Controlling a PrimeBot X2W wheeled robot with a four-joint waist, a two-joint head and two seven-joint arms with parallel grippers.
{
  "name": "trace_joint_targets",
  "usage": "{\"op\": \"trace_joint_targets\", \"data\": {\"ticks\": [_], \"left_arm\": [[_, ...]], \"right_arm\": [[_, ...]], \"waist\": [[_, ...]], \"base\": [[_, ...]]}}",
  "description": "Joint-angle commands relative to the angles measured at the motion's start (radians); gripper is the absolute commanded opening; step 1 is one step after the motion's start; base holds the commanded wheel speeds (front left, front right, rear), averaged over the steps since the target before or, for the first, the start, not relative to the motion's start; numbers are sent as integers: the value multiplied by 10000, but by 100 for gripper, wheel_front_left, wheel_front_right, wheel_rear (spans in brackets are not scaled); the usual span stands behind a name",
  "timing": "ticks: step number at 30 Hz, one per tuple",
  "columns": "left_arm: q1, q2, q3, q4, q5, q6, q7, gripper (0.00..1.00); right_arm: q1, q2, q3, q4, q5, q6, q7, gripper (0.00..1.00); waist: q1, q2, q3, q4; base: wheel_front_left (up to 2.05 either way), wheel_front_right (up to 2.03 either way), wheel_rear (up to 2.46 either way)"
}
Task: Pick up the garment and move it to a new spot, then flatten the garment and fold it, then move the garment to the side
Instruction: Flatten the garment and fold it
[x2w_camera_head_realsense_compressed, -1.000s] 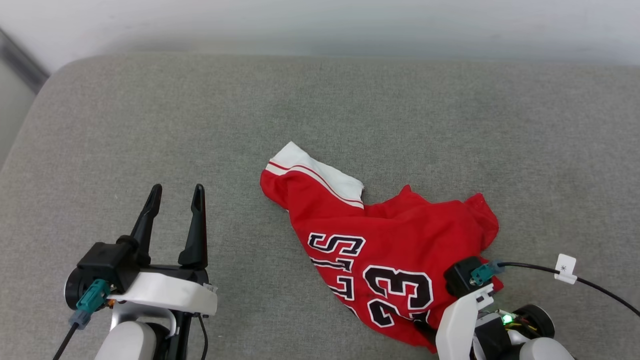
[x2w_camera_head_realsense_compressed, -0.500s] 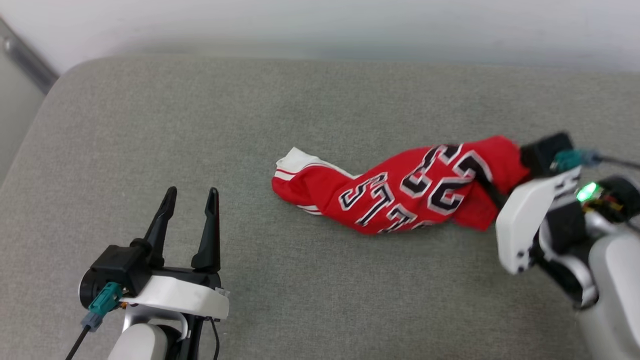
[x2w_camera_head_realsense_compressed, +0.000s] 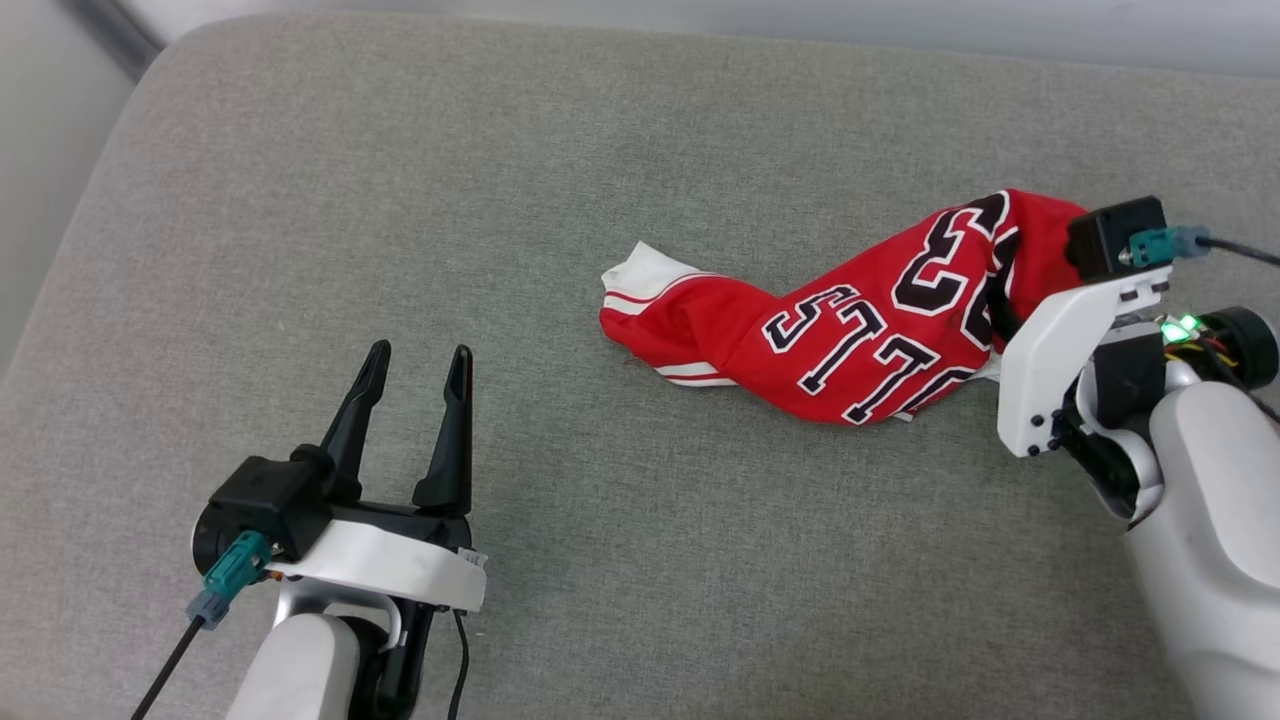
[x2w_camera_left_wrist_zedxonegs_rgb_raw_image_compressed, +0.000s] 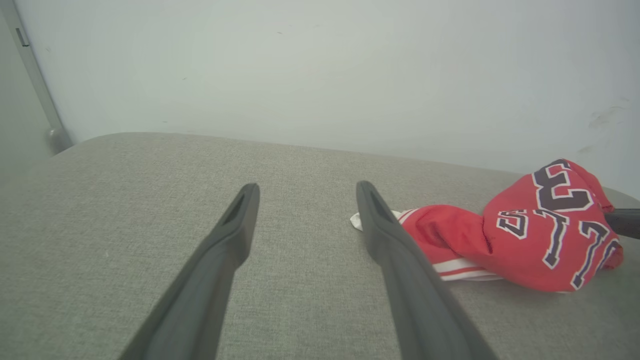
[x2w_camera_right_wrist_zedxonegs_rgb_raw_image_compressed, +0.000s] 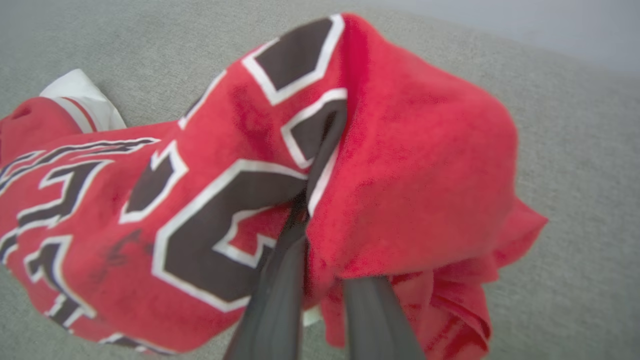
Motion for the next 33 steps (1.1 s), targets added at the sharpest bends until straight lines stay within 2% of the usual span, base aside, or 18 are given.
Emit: {"op": "trace_joint_targets", "data": {"ticks": [1, 2, 9, 13, 17, 21, 27, 33], "left_arm": [[-140, -50, 73, 63, 89, -69, -23, 100], [-151, -58, 106, 102, 103, -87, -23, 100], [84, -43, 289, 275, 288, -168, -23, 100], [287, 27, 425, 312, 358, -95, -23, 100], [596, 95, 520, 285, 346, 38, -12, 100], [860, 203, 607, 218, 307, 167, 79, 100], [1305, 304, 614, 152, 272, 312, 289, 100], [1620, 377, 609, 87, 213, 430, 553, 100]], "right_arm": [[-180, 95, 10, 312, 39, -3, -501, 56], [-206, 150, 18, 504, 46, -3, -848, 100], [561, 454, -133, 839, -50, -3, -3541, 100], [1364, 639, -345, 360, -215, -3, -4762, 100], [2299, 845, -615, -443, -457, -3, -5506, 100], [3156, 1109, -916, -1541, -918, -3, -5882, 100], [4491, 1560, -1308, -3160, -1626, -3, -5526, 100], [5833, 1849, -1341, -4917, -1839, -3, -5046, 100]], "waist": [[-1, 0, 15, -18], [-1, 0, 4, -53], [-1, 0, -534, -443], [-1, 0, -932, -742], [-1, 0, -1313, -1074], [-1, 0, -1636, -1342], [-1, 0, -2125, -1666], [-1, 0, -2397, -1868]], "base": [[0, 0, 0], [0, 0, 0], [0, 0, 0], [0, 0, 0], [0, 0, 0], [0, 0, 0], [0, 0, 0], [0, 0, 0]]}}
